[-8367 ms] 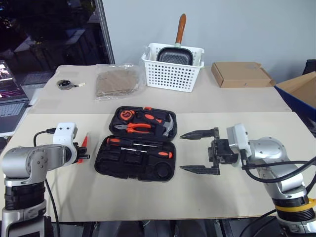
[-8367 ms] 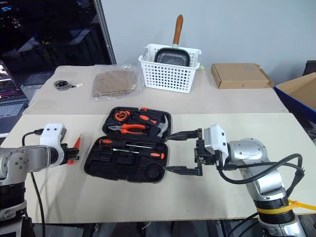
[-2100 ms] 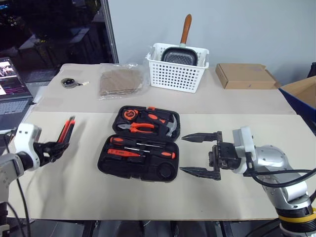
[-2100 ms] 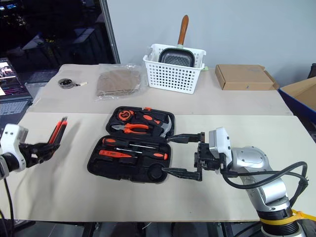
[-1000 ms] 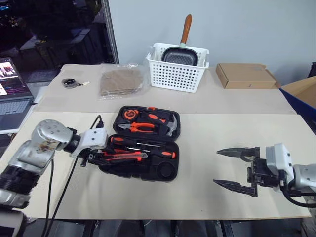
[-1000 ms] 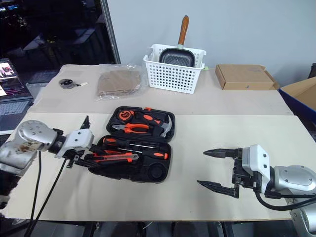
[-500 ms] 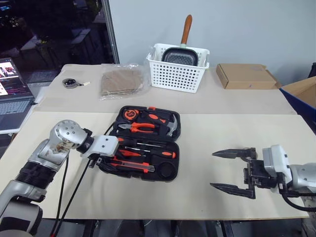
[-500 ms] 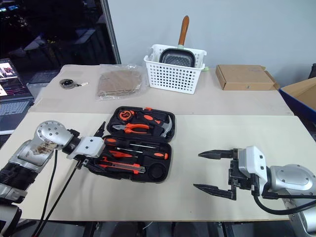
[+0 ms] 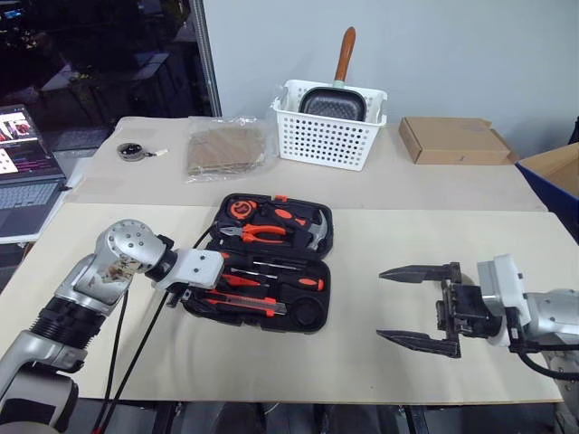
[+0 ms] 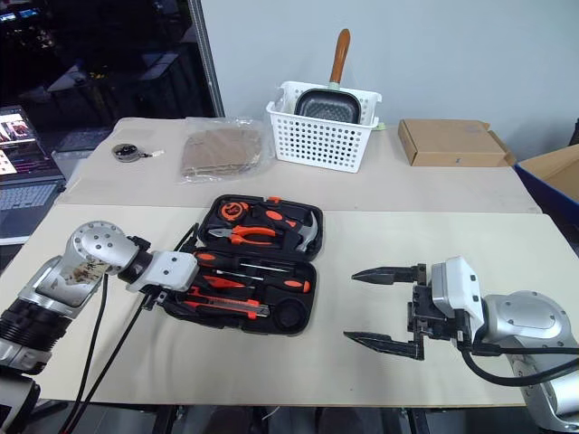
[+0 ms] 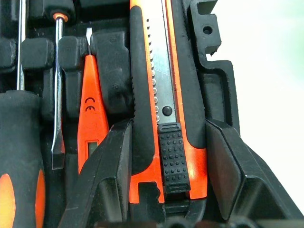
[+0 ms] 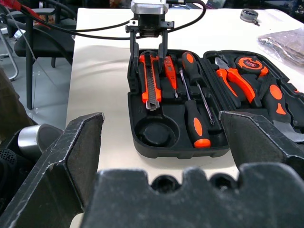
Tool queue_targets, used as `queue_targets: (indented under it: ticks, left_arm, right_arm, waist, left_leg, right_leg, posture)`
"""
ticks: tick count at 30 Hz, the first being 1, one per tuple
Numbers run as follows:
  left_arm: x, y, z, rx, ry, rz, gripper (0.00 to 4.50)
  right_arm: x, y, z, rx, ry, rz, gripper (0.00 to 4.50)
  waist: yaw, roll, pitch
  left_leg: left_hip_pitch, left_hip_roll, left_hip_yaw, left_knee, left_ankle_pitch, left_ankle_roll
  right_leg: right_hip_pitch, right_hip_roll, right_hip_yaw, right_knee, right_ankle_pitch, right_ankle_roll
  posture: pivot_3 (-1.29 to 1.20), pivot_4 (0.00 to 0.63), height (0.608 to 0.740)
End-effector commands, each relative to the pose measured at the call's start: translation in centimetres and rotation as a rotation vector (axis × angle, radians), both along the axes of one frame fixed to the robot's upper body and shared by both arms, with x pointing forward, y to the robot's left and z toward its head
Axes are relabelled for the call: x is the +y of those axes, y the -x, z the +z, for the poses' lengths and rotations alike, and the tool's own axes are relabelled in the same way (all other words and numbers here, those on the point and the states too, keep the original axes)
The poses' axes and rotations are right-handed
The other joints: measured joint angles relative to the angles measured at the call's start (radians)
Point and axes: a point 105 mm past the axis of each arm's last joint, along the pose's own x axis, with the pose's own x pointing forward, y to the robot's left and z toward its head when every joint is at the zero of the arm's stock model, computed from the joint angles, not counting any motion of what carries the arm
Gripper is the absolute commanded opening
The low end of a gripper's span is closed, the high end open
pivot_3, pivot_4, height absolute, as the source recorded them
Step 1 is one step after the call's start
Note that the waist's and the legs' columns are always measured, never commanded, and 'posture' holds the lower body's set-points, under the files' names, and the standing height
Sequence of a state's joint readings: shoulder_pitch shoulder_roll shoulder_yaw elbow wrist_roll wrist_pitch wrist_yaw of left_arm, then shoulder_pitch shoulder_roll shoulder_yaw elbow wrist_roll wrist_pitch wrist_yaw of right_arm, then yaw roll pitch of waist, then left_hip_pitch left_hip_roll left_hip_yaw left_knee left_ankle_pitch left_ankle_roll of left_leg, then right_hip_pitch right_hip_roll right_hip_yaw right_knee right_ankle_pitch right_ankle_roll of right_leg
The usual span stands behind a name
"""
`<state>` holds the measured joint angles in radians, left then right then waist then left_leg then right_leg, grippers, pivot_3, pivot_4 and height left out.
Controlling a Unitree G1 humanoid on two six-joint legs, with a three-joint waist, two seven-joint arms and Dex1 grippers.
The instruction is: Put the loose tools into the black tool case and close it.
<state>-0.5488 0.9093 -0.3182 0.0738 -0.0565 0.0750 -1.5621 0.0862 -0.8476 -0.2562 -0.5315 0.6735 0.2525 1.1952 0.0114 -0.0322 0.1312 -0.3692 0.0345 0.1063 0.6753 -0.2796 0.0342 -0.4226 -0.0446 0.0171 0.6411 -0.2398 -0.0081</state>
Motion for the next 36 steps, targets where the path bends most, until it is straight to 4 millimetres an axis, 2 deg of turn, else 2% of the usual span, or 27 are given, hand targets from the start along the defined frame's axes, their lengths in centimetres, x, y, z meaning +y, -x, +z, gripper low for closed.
queue_targets:
  ticks: [1, 2, 6, 10, 13, 15, 16, 19, 22, 26, 31, 36]
  left_arm:
    - [-0.3, 0.3, 0.7, 0.002, 0.021, 0.005, 2.78]
    - [-0.4, 0.3, 0.9, -0.008, 0.034, 0.007, 2.91]
    - [-0.5, -0.2, 1.8, -0.073, 0.077, 0.045, 4.33]
    - [-0.7, 0.1, 4.5, -0.088, 0.238, 0.123, 4.42]
    - [-0.8, 0.1, 6.6, -0.058, 0.435, 0.251, 4.42]
    - [-1.1, 0.5, 7.5, -0.004, 0.577, 0.320, 3.91]
    - [-1.0, 0.8, 7.2, 0.019, 0.620, 0.351, 3.74]
    - [-0.7, 1.0, 5.8, 0.042, 0.687, 0.447, 2.54]
    - [-1.2, 1.7, 3.1, 0.030, 0.669, 0.490, 1.54]
    - [-2.6, 2.8, 0.8, 0.017, 0.593, 0.449, 0.08]
    - [-1.8, 2.0, -3.2, 0.032, 0.483, 0.537, 0.08]
    - [-1.1, 2.5, -5.2, 0.151, 0.484, 0.599, 0.08]
  right_arm:
    - [0.3, 0.1, 0.8, -0.030, -0.017, 0.021, 4.50]
    - [0.3, 0.0, 0.8, -0.031, -0.018, 0.023, 4.50]
    - [0.5, -0.1, 0.7, -0.036, -0.025, 0.031, 4.50]
    - [0.6, -0.3, 0.7, -0.037, -0.027, 0.035, 4.50]
    - [0.6, -0.6, 0.7, -0.040, -0.029, 0.034, 4.50]
    - [0.5, -0.7, 0.7, -0.041, -0.030, 0.034, 4.50]
    - [0.5, -0.7, 0.6, -0.041, -0.029, 0.033, 4.50]
    - [0.4, -0.8, 0.6, -0.040, -0.028, 0.031, 4.50]
    - [0.4, -0.8, 0.6, -0.039, -0.028, 0.028, 4.50]
    - [0.4, -0.8, 0.5, -0.039, -0.028, 0.019, 4.50]
    - [0.3, -0.7, 0.1, -0.032, -0.025, 0.003, 4.50]
    - [0.2, -0.5, 0.0, -0.029, -0.020, -0.006, 4.50]
  waist:
    - [-0.001, 0.000, 0.000]
    - [-0.003, 0.000, 0.000]
    - [-0.006, 0.000, 0.000]
    - [-0.007, 0.000, 0.000]
    - [-0.007, 0.000, 0.000]
    - [-0.008, 0.001, 0.000]
    - [-0.008, 0.001, 0.000]
    - [-0.013, 0.001, 0.000]
    - [-0.013, 0.001, 0.000]
    - [-0.007, 0.001, 0.000]
    - [0.000, 0.002, -0.001]
    - [0.000, 0.008, -0.004]
  left_leg:
    - [0.000, 0.000, 0.000, 0.000, 0.000, 0.000]
    - [0.000, 0.000, 0.000, 0.000, 0.000, 0.000]
    - [0.000, 0.000, 0.000, 0.000, 0.000, 0.000]
    - [0.000, 0.001, 0.000, 0.000, 0.000, 0.000]
    - [0.000, 0.001, 0.000, 0.001, 0.000, 0.000]
    - [0.000, 0.001, -0.001, 0.001, 0.000, 0.000]
    - [0.000, 0.001, -0.001, 0.001, 0.000, 0.000]
    - [0.001, 0.002, -0.001, 0.001, 0.000, 0.000]
    - [0.001, 0.002, -0.001, 0.001, 0.000, 0.000]
    - [0.001, 0.001, -0.001, 0.001, 0.000, 0.000]
    - [0.001, 0.001, -0.001, 0.001, 0.000, 0.000]
    - [0.004, 0.001, -0.001, 0.001, 0.000, 0.000]
  right_leg:
    - [0.000, 0.000, 0.000, 0.000, 0.000, 0.000]
    - [0.000, 0.000, 0.000, 0.000, 0.000, 0.000]
    - [0.000, 0.000, 0.000, 0.000, 0.000, 0.000]
    - [-0.001, 0.000, 0.000, 0.000, 0.000, 0.000]
    - [0.000, 0.000, 0.000, 0.000, 0.000, 0.000]
    - [0.000, 0.000, 0.000, 0.000, 0.000, 0.000]
    - [0.000, 0.000, 0.000, 0.001, 0.000, 0.000]
    - [0.000, 0.000, 0.000, 0.001, 0.000, 0.000]
    - [0.000, 0.000, 0.000, 0.001, 0.000, 0.000]
    - [0.001, -0.001, 0.000, 0.001, 0.000, -0.001]
    - [0.001, -0.001, 0.000, 0.001, 0.001, -0.001]
    - [0.004, -0.001, 0.000, 0.001, 0.001, -0.001]
  posture:
    - [0.00, 0.150, 0.740]
    - [0.00, 0.150, 0.740]
    - [0.00, 0.150, 0.740]
    - [0.00, 0.150, 0.740]
    - [0.00, 0.150, 0.740]
    - [0.00, 0.150, 0.740]
    - [0.00, 0.150, 0.740]
    - [0.00, 0.150, 0.740]
    - [0.00, 0.150, 0.740]
    - [0.00, 0.150, 0.740]
    - [0.00, 0.150, 0.740]
    - [0.00, 0.150, 0.740]
